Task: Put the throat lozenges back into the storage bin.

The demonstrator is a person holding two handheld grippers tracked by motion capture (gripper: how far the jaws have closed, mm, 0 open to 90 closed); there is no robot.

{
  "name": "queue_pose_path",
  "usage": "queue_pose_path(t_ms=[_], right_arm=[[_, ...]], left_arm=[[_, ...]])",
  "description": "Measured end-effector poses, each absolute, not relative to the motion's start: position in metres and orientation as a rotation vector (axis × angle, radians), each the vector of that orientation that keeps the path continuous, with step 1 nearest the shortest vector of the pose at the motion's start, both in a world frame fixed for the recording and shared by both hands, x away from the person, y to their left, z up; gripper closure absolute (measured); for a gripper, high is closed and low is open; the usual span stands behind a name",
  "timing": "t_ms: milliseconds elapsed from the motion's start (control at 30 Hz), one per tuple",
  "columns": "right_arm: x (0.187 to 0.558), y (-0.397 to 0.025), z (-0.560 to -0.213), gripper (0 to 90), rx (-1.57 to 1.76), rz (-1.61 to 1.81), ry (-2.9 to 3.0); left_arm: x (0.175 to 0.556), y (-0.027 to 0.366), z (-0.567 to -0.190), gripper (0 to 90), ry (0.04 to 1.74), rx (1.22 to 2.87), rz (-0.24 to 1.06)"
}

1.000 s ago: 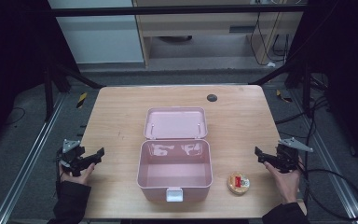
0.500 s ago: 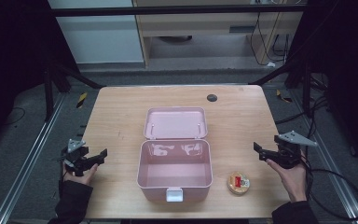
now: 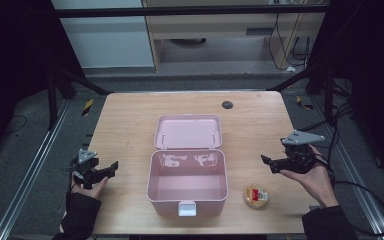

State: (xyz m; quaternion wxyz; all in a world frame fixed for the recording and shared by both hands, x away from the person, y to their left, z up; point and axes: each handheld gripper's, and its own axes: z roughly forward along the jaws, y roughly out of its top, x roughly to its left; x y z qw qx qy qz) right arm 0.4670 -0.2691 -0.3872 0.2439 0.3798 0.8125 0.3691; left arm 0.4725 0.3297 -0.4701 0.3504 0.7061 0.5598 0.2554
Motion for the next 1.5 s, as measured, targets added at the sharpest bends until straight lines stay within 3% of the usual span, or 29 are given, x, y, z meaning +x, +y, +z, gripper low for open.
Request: queue_pose_path(t_ms=[467,1500], right_arm=[[0.463,-0.246,-0.374,8.2,0.752,0.821,2.545],[0.447,-0.218,-0.407,6.2,0.474,0.462,2.867]], left_arm=[[0.474,0.327,-0.472,20.9,1.44,1.856,0.654],[0.474,0.324,-0.473,21.3,1.425,1.883,0.654]])
